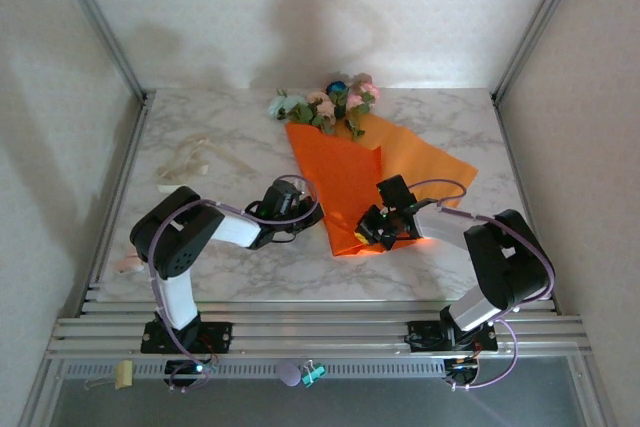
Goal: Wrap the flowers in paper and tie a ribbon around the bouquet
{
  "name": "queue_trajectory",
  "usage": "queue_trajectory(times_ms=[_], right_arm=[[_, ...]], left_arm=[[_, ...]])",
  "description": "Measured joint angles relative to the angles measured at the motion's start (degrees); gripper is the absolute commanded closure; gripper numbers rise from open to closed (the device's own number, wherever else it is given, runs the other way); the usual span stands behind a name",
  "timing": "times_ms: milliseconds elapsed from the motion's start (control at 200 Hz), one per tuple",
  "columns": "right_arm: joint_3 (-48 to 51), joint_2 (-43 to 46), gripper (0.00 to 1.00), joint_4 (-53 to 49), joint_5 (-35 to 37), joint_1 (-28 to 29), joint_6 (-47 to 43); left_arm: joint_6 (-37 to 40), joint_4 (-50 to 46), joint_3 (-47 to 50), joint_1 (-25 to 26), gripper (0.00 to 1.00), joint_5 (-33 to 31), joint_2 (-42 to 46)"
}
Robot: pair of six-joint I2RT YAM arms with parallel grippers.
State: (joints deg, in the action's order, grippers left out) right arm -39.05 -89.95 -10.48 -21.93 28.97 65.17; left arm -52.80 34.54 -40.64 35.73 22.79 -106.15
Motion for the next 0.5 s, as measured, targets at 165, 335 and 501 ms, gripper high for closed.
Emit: queue_trajectory(times_ms=[165,335,501], right_arm=[[-0.15,-0.15,1.00,-0.24,-0.02,0.00,-0.02],[-1.90,0.22,0.91,-2.25,0.61,0.07,-1.25],[-3.76,2.71,0.78,-10.51,5.73,0.42,-4.02]], left_arm=[[1.20,-1.11,-0.85,-0.68,0.70,0.83,0.00],[2.73,-4.07,-3.58,-1.68,0.62,0.09,-0.02],[3.50,-7.41,-4.35,-1.55,0.57,-1.42,0.50]])
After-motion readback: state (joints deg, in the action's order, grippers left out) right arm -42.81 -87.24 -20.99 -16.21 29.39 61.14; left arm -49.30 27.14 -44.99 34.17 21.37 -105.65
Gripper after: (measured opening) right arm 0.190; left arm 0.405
